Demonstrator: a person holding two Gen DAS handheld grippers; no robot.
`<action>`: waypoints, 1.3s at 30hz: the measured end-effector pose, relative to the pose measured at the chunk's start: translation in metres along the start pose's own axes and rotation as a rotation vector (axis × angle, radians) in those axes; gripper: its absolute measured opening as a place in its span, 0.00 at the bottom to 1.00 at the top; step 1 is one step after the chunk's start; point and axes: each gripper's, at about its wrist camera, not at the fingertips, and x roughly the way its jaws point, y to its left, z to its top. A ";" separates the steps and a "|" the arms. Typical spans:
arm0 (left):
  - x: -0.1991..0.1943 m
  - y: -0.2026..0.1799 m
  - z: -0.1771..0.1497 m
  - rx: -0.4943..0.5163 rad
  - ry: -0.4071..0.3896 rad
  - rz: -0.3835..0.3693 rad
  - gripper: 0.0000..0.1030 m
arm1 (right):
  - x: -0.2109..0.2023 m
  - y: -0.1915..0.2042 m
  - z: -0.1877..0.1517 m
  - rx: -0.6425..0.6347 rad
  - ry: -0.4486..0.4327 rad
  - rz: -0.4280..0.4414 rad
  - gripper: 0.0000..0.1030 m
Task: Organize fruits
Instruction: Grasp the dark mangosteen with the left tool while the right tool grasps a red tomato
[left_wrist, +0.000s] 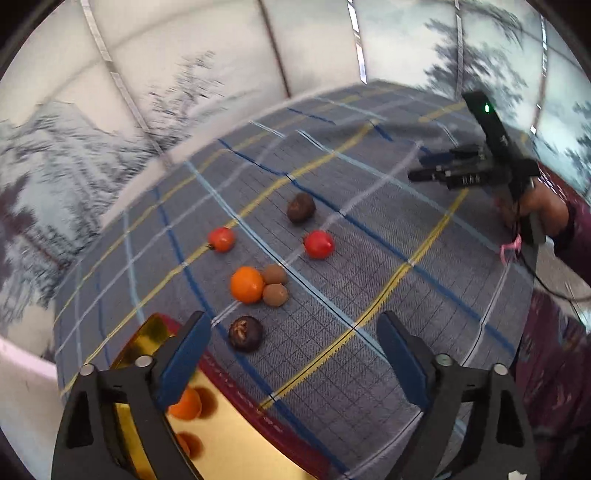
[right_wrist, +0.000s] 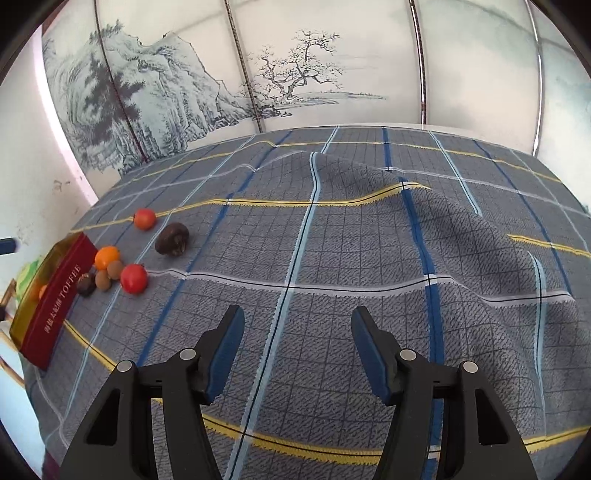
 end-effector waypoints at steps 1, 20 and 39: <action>0.009 0.004 0.002 0.012 0.024 -0.017 0.76 | 0.000 0.000 0.000 0.002 0.000 0.003 0.60; 0.089 0.062 -0.010 -0.053 0.214 -0.121 0.34 | 0.005 -0.001 0.001 0.014 0.019 0.017 0.66; 0.072 0.057 -0.014 -0.206 0.138 -0.035 0.53 | 0.005 0.003 0.000 0.003 0.024 0.001 0.71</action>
